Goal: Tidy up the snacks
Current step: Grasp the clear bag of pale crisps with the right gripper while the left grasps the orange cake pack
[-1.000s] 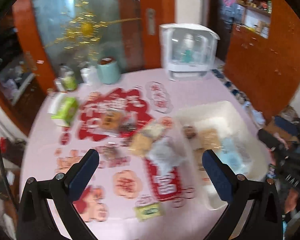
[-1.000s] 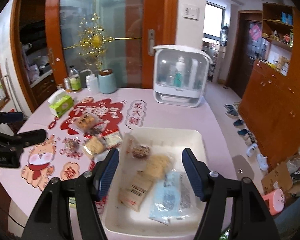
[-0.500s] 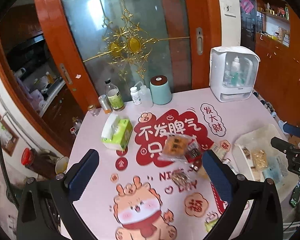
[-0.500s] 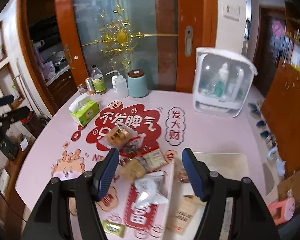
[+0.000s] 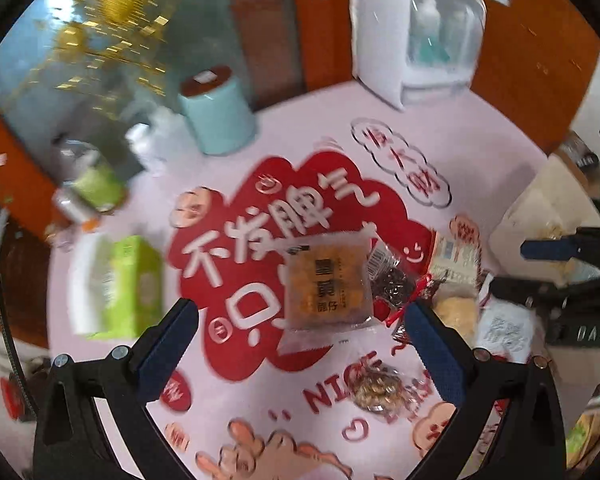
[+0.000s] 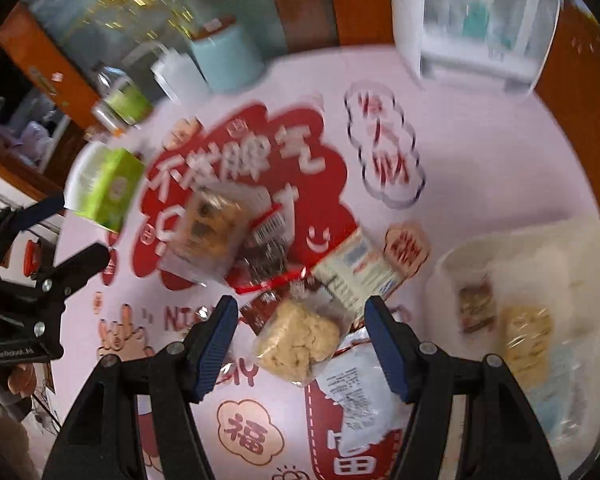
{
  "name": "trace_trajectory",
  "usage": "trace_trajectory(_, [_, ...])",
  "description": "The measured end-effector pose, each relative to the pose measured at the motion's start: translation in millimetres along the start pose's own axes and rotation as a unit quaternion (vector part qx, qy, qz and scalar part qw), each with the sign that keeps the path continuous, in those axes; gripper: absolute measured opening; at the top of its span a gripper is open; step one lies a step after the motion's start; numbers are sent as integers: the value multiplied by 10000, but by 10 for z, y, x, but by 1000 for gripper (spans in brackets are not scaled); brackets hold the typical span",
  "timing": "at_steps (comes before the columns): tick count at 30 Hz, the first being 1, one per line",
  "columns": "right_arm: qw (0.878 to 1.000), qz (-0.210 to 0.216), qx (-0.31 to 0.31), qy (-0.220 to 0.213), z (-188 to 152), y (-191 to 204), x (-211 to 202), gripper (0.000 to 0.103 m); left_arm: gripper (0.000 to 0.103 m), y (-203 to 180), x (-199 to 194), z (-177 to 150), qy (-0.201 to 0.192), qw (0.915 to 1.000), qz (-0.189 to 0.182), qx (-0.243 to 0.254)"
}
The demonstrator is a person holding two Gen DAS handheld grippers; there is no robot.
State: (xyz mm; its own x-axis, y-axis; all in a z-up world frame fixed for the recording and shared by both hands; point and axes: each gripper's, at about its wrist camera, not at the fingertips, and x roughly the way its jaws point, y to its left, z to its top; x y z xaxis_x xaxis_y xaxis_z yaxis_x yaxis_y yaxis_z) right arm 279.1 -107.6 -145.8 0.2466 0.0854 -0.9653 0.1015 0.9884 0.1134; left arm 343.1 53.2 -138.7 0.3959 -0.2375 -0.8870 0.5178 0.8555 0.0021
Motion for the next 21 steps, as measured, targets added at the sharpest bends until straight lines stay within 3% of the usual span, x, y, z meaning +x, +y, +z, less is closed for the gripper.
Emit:
trace_trajectory(10, [9956, -132, 590, 710, -224, -81, 747, 66, 102, -163, 1028, 28, 607, 9964, -567, 189])
trace_trajectory(16, [9946, -75, 679, 785, -250, -77, 838, 65, 102, -72, 1340, 0, 827, 9951, -537, -77])
trace_trajectory(21, [9957, -171, 565, 710, -279, -33, 817, 61, 103, 50, 1541, -14, 1046, 9900, -827, -457])
